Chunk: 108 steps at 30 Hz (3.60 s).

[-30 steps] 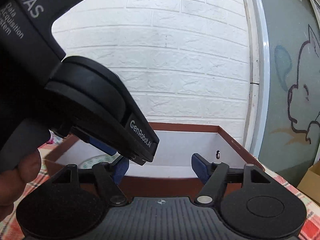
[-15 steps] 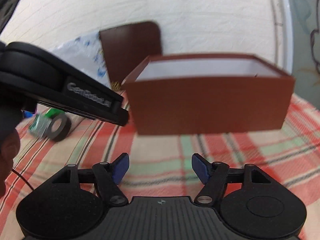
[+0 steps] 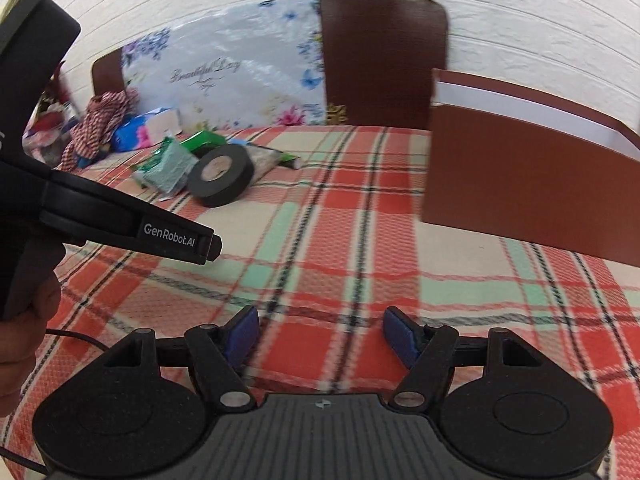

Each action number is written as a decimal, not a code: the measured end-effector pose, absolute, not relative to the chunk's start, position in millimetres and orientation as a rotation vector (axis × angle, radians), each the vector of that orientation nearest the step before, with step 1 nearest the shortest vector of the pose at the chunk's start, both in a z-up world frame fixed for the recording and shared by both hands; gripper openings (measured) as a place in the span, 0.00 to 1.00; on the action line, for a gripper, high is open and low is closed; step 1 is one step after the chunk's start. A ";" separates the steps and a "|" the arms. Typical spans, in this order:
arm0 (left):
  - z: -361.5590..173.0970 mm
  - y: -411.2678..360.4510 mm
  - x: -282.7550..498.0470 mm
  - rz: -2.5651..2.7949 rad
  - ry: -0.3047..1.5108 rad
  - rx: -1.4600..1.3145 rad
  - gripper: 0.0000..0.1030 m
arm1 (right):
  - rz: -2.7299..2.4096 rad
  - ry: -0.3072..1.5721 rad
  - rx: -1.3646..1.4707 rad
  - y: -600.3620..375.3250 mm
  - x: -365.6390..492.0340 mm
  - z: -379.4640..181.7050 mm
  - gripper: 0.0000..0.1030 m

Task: Organize objects
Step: 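Move the left gripper back toward the black tape roll, then grasp the black tape roll by its rim with the left gripper, then carry the black tape into the brown box and open the left gripper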

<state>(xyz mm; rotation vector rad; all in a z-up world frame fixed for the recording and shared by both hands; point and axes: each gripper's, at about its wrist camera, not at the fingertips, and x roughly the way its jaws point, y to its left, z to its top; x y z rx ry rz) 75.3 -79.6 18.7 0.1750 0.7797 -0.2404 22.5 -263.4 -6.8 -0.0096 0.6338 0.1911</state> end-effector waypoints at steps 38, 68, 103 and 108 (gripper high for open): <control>-20.9 75.1 110.2 -0.030 0.587 -0.032 0.85 | 0.297 0.528 -0.268 -175.5 85.7 -12.7 0.72; -4.7 -62.6 58.3 -0.502 0.836 -0.003 0.39 | 0.317 0.610 -0.120 -240.8 2.4 -16.2 0.79; 91.0 -333.5 152.2 -0.607 0.544 0.252 0.48 | -0.171 0.200 0.034 -442.2 104.5 29.2 0.79; 103.8 -327.9 136.6 -0.598 0.537 0.260 0.49 | -0.170 0.160 0.006 -435.1 91.4 31.2 0.77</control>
